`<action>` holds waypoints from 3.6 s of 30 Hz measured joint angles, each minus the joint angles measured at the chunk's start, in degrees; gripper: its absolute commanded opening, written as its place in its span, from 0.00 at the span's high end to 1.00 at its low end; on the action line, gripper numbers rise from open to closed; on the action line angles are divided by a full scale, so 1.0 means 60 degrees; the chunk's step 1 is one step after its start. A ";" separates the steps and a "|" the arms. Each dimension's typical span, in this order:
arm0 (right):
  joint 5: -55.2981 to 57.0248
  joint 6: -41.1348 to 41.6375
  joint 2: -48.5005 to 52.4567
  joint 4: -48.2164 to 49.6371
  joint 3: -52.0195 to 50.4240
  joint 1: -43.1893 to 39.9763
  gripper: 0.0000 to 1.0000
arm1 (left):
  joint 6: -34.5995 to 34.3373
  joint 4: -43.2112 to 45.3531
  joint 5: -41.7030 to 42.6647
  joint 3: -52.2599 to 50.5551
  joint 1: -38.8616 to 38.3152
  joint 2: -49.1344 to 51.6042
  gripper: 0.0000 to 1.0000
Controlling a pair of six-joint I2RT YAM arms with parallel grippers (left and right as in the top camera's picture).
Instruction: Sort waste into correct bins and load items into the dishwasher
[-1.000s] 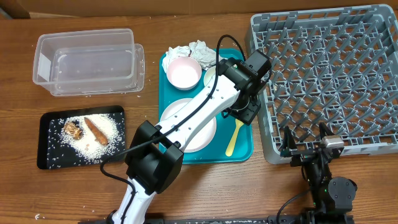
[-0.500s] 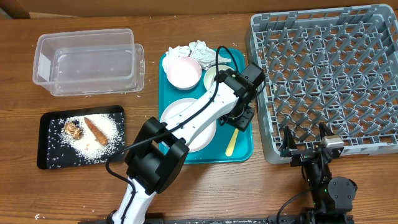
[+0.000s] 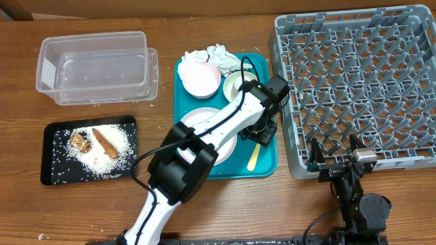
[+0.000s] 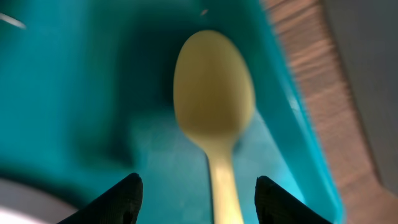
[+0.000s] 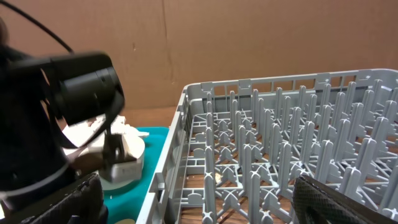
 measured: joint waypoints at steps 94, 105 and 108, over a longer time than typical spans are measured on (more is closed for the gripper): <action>0.0000 -0.0004 0.0000 0.0000 0.0000 0.0000 0.00 | 0.1738 0.2313 -0.1927 0.3435 0.4506 0.1443 0.34; 0.0004 0.0000 0.0000 0.0000 0.0000 0.0000 0.00 | 0.1705 0.2084 -0.1931 0.3435 0.4506 0.1570 0.95; 0.0000 -0.0004 0.0000 0.0000 0.0000 0.0000 0.00 | 0.1705 0.1931 -0.1931 0.3457 0.4506 0.1570 0.96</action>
